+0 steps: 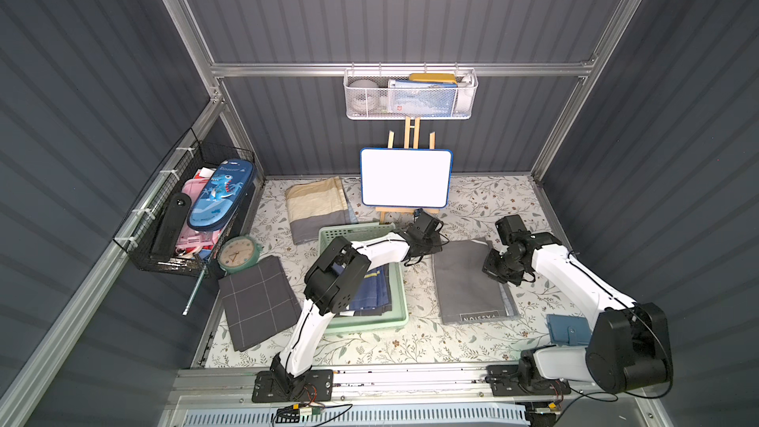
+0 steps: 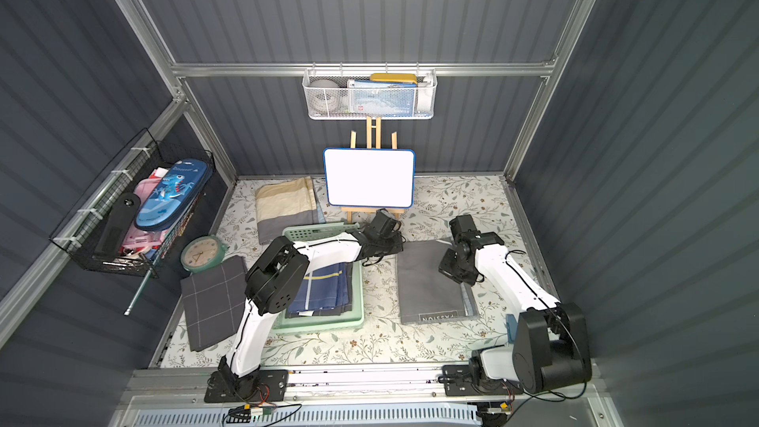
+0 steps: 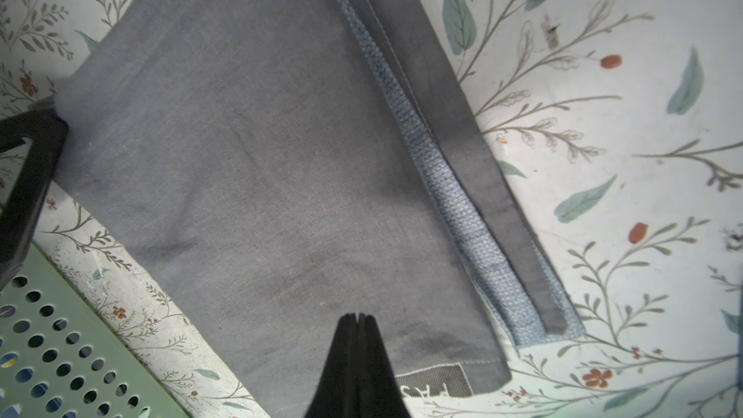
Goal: Put the folded pillowcase in the basket
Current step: Move the pillowcase to the center of the board.
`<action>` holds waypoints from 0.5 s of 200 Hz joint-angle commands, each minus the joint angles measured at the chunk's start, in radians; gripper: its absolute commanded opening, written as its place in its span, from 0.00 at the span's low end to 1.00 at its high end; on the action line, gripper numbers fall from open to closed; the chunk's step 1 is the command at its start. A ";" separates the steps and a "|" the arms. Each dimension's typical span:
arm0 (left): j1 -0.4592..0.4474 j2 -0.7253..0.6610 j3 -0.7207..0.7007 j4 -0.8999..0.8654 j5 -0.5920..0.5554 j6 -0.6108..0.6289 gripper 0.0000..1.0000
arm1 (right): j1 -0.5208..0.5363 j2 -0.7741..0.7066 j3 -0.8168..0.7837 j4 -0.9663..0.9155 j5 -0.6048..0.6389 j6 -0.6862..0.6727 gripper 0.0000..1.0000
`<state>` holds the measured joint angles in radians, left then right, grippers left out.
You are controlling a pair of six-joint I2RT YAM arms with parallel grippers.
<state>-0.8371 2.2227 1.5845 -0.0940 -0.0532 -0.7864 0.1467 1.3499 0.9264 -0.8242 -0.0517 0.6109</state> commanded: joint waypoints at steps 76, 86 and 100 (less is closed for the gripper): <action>0.004 0.041 0.165 -0.261 -0.304 0.262 0.00 | -0.012 0.028 -0.052 -0.009 0.024 -0.018 0.58; 0.004 0.050 0.163 -0.255 -0.311 0.273 0.00 | -0.011 0.029 -0.058 0.012 0.034 -0.020 0.62; 0.005 0.065 0.163 -0.248 -0.321 0.286 0.00 | -0.012 0.055 -0.041 -0.013 0.041 -0.017 0.64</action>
<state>-0.8379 2.2360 1.7466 -0.2859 -0.3023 -0.5808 0.1383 1.3884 0.8818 -0.8169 -0.0387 0.5934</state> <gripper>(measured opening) 0.051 0.625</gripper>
